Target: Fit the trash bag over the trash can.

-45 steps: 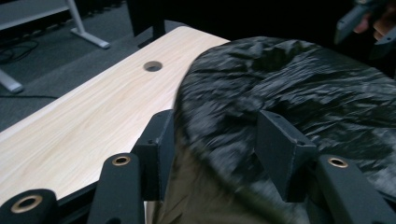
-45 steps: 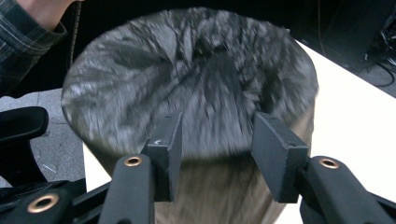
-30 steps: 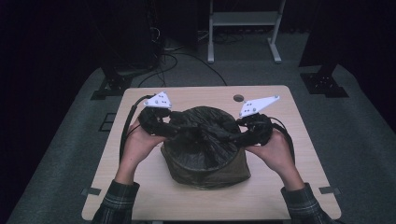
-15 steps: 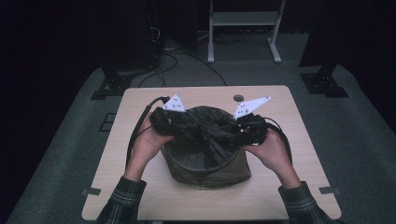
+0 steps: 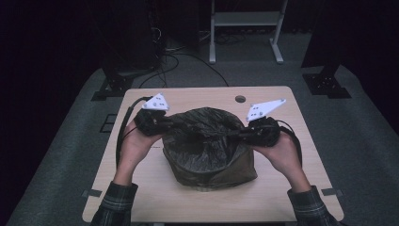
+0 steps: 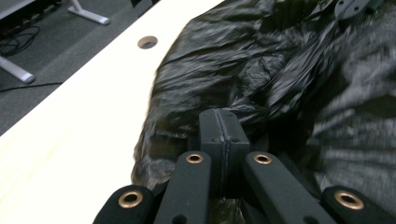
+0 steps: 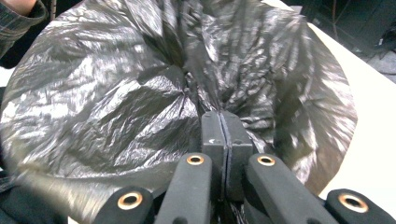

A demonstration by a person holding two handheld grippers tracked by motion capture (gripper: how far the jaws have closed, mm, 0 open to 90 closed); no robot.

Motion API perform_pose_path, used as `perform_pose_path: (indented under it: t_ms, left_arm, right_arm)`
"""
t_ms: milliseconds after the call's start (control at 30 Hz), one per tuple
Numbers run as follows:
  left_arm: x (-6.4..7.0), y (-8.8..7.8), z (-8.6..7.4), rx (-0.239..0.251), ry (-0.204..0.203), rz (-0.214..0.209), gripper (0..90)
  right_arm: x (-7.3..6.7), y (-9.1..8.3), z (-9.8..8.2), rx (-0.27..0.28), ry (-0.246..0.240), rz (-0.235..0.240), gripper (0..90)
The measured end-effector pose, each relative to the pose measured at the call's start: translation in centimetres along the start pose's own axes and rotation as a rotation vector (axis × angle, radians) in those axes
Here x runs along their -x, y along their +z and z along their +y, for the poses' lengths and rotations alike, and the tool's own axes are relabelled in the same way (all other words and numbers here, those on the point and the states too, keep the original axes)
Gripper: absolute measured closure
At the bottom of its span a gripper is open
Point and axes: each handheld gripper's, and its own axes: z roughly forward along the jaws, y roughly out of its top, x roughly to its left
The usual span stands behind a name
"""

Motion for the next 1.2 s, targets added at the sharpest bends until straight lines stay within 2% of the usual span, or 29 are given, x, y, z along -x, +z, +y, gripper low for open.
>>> perform_pose_path:
  t_ms: [200, 267, 333, 400, 467, 600, 700, 800, 900, 933, 1067, 1133, 1200]
  left_arm:
    - [-1.0, -1.7, -1.7, 0.045, -0.053, 0.008, 90.0]
    - [-1.1, -2.0, -2.3, 0.073, -0.069, -0.005, 89.9]
    - [-1.0, -2.2, -2.5, 0.087, -0.069, -0.012, 89.1]
    - [-0.8, -2.5, -2.7, 0.107, -0.076, -0.013, 79.5]
    - [-0.7, -2.8, -3.0, 0.133, -0.090, -0.024, 67.3]
    - [-0.3, -3.3, -3.5, 0.143, -0.109, -0.074, 51.0]
    - [0.3, -3.3, -3.9, 0.137, -0.111, -0.101, 41.3]
    - [0.9, -2.9, -4.5, 0.131, -0.109, -0.124, 31.0]
    - [1.2, -2.4, -5.1, 0.136, -0.121, -0.143, 19.0]
    - [1.3, -2.3, -5.3, 0.149, -0.130, -0.166, 17.3]
    - [1.6, -2.1, -5.6, 0.165, -0.135, -0.199, 9.6]
    - [1.7, -2.1, -5.7, 0.170, -0.128, -0.223, 7.3]
    - [1.9, -2.2, -5.7, 0.154, -0.112, -0.231, 4.0]
  right_arm:
    - [0.7, -2.1, -1.5, 0.076, 0.015, 0.002, 89.3]
    - [0.8, -2.6, -1.9, 0.096, 0.021, -0.002, 89.0]
    - [0.9, -2.8, -2.2, 0.114, 0.026, 0.002, 82.7]
    - [1.1, -3.0, -2.5, 0.122, 0.030, -0.001, 78.8]
    - [1.0, -3.3, -2.7, 0.138, 0.031, -0.006, 69.8]
    - [0.6, -3.9, -3.2, 0.164, 0.040, 0.003, 54.2]
    - [0.1, -4.1, -3.6, 0.156, 0.037, -0.005, 46.0]
    - [-0.3, -4.0, -4.1, 0.145, 0.045, 0.011, 36.3]
    - [-0.4, -3.4, -4.8, 0.115, 0.056, 0.026, 31.7]
    - [-0.4, -3.2, -4.9, 0.109, 0.058, 0.028, 30.5]
    - [-0.5, -2.0, -5.5, 0.081, 0.065, 0.061, 26.6]
    - [-0.5, -1.6, -5.7, 0.071, 0.059, 0.076, 25.6]
    - [-0.6, -1.3, -5.7, 0.052, 0.058, 0.081, 22.8]
